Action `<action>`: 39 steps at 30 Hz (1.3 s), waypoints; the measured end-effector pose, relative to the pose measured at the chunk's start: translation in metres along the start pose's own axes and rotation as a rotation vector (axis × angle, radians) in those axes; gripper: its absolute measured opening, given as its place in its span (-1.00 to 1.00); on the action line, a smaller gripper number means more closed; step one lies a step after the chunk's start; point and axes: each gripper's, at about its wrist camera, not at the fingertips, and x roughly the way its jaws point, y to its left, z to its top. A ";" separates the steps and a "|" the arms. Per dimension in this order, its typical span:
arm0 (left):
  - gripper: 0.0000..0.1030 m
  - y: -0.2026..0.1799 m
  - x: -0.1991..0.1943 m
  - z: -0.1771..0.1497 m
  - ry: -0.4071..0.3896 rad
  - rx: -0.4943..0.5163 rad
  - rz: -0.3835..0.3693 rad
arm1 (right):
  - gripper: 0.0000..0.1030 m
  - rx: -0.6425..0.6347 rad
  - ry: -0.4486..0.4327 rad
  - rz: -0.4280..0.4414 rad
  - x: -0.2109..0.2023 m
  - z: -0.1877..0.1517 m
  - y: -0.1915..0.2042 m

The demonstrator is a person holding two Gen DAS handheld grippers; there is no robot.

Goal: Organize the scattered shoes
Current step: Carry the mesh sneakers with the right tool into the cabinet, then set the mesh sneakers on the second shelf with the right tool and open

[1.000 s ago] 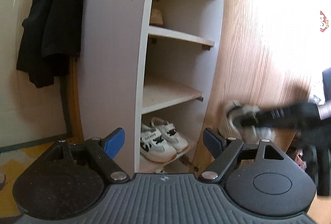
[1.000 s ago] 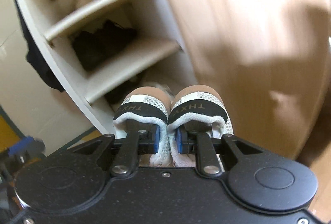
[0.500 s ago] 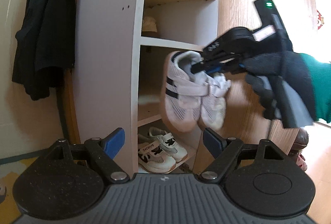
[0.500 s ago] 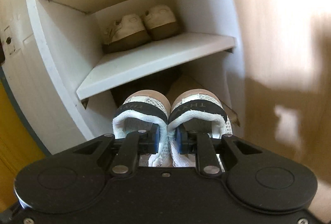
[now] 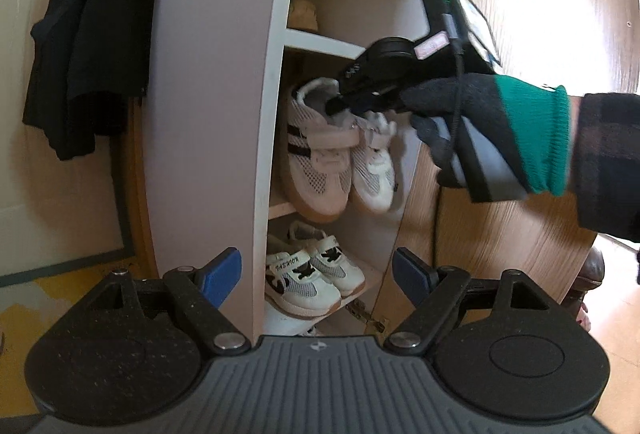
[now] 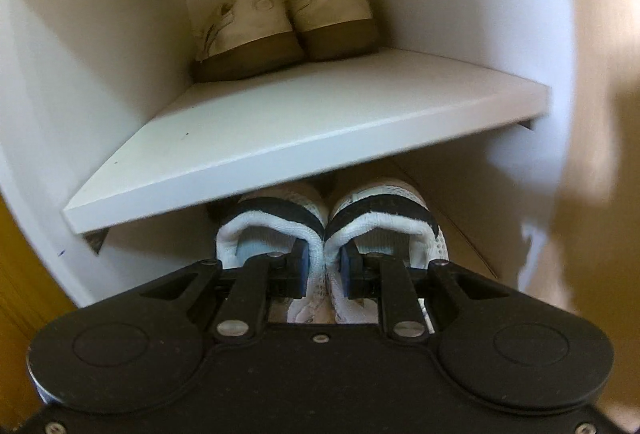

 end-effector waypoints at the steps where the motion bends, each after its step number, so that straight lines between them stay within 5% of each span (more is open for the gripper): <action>1: 0.61 0.000 0.000 0.000 0.002 -0.004 -0.003 | -0.67 -0.009 0.003 0.000 0.005 0.001 0.001; 10: 0.61 0.004 0.004 -0.002 0.017 -0.027 -0.008 | -0.57 -0.047 0.002 -0.038 0.039 -0.002 0.007; 15: 0.61 0.006 0.004 -0.002 0.019 -0.032 -0.005 | -0.01 -0.060 0.003 -0.064 0.050 -0.002 0.013; 18: 0.61 0.007 0.003 -0.001 0.017 -0.034 0.001 | 0.05 -0.058 0.009 -0.074 0.049 -0.001 0.013; 30: 0.61 0.009 -0.001 0.000 0.005 -0.031 0.005 | 0.45 0.045 -0.103 0.002 -0.032 -0.042 0.010; 39: 0.61 0.003 -0.001 0.000 0.008 -0.021 0.000 | 0.46 0.039 -0.045 0.012 -0.045 -0.099 0.013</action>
